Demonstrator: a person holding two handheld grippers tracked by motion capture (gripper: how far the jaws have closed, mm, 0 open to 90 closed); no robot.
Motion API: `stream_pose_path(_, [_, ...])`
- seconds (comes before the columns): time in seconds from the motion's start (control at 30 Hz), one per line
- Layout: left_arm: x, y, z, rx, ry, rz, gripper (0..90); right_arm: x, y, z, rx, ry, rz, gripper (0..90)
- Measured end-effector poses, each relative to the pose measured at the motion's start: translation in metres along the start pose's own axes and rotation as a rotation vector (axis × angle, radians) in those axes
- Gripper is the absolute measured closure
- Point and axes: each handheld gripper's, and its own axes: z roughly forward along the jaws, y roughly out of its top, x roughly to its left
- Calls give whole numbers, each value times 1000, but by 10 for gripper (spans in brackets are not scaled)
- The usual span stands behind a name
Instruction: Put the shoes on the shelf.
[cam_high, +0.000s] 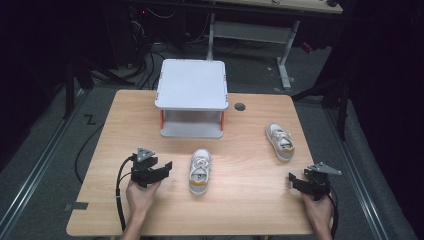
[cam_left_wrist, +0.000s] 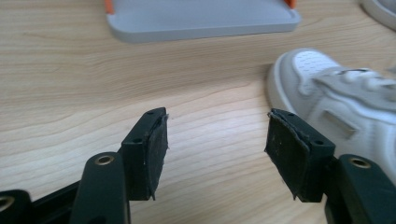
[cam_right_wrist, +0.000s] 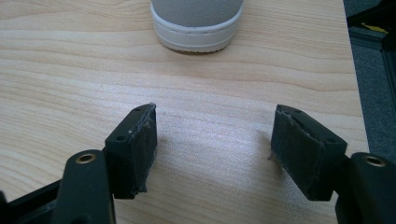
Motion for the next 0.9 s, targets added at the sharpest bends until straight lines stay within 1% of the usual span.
stream_pose_path(0.07, [5,-1,3,5,18,3,388,0,0,0,-1,-3,-1,322])
stream_pose_path(0.1, [8,-2,5,12,35,6,388,1,0,0,0,-3,-1,323])
stream_pose_path(0.17, [11,-3,8,17,55,10,389,1,0,0,0,-4,0,326])
stream_pose_path(0.27, [16,-4,12,27,83,26,389,0,0,0,-4,-2,-6,352])
stream_pose_path(0.3, [17,-4,14,26,90,19,388,1,0,0,-5,-2,-6,358])
stream_pose_path(0.4, [20,-5,18,25,114,19,388,1,0,-1,-6,4,-8,381])
stream_pose_path(0.43, [21,-5,19,30,119,24,388,1,0,-1,-6,7,-9,398])
stream_pose_path(0.47, [22,-5,20,24,125,17,389,1,0,-1,-8,9,-11,426])
stream_pose_path(0.5, [23,-5,20,27,131,20,389,1,-1,-2,-11,4,-9,462])
stream_pose_path(0.57, [24,-6,22,28,150,26,388,1,0,-2,-4,-2,-4,500])
stream_pose_path(0.63, [25,-7,24,41,169,42,388,0,1,-3,4,-3,1,522])
stream_pose_path(0.7, [25,-8,27,49,200,71,388,-1,3,-3,12,-1,2,533])
stream_pose_path(0.73, [26,-9,29,62,212,87,386,-2,3,-3,15,1,7,538])
stream_pose_path(0.77, [27,-12,28,44,206,84,374,-2,3,-3,13,5,8,543])
stream_pose_path(0.8, [29,-13,28,39,200,79,370,-2,4,-4,8,6,14,550])
stream_pose_path(0.9, [29,-14,27,39,209,76,363,-2,8,-10,-15,22,15,563])
